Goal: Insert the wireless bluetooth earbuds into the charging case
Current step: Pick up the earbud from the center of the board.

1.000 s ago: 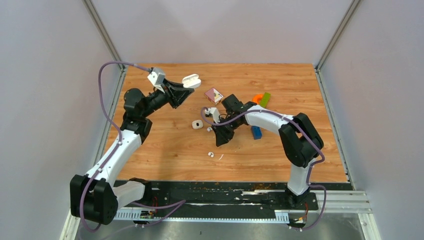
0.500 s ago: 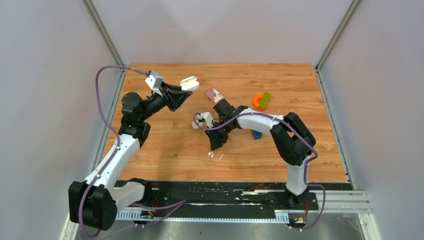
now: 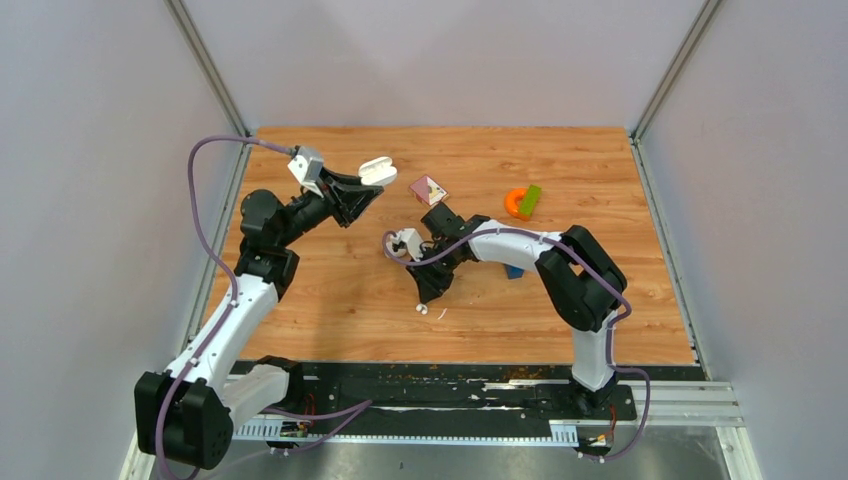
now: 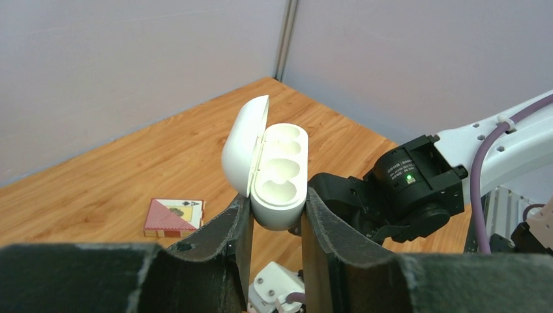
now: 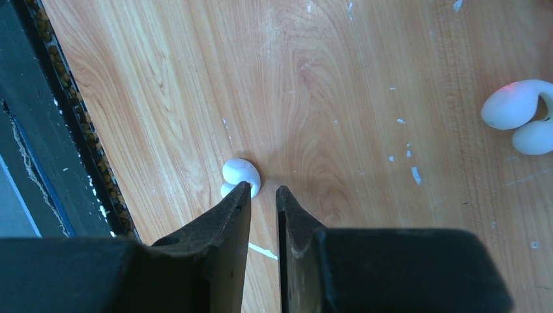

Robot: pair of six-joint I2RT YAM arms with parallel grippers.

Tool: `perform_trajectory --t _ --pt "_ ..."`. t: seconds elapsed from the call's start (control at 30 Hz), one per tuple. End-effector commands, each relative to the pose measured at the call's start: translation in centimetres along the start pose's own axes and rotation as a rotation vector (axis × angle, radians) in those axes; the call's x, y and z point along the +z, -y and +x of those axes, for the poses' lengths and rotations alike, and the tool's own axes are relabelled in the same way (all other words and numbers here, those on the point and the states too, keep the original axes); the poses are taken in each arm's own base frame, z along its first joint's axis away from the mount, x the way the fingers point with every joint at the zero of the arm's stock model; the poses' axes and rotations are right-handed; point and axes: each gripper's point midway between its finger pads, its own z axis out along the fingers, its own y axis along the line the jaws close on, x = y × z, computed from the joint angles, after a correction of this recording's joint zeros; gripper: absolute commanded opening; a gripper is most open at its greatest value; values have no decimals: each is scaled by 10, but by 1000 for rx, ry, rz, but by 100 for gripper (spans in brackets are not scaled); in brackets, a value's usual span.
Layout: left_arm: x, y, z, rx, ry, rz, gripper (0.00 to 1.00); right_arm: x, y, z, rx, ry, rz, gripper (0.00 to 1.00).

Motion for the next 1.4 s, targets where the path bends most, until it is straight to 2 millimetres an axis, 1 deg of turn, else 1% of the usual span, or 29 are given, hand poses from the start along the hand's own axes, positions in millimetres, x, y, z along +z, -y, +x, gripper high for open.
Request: perform_trajectory --t 0.0,0.23,0.63,0.8,0.93,1.0,1.17,1.27,1.37 --pt "-4 3 -11 22 33 -4 0 6 1 -11 -26 20 14 22" --pt "-5 2 -10 29 33 -7 0 7 0 -9 -31 12 16 28" --pt "-6 0 -5 27 26 -17 0 9 -5 -9 -52 -2 9 35" --pt "-5 -3 -2 35 18 -19 0 7 -7 -10 -58 3 8 29" --pt "-4 -3 -1 31 20 -19 0 6 -11 -11 -70 10 -12 28" --pt "-4 -4 -1 31 21 -22 0 6 -14 -11 -75 15 -27 25" --pt "-5 -4 0 31 17 -24 0 7 -16 -11 -79 12 -45 25" --pt "-5 -4 1 31 14 -24 0 8 -16 -10 -74 9 -51 28" --pt "-6 -3 1 34 13 -25 0 8 -17 -10 -74 10 -54 25"
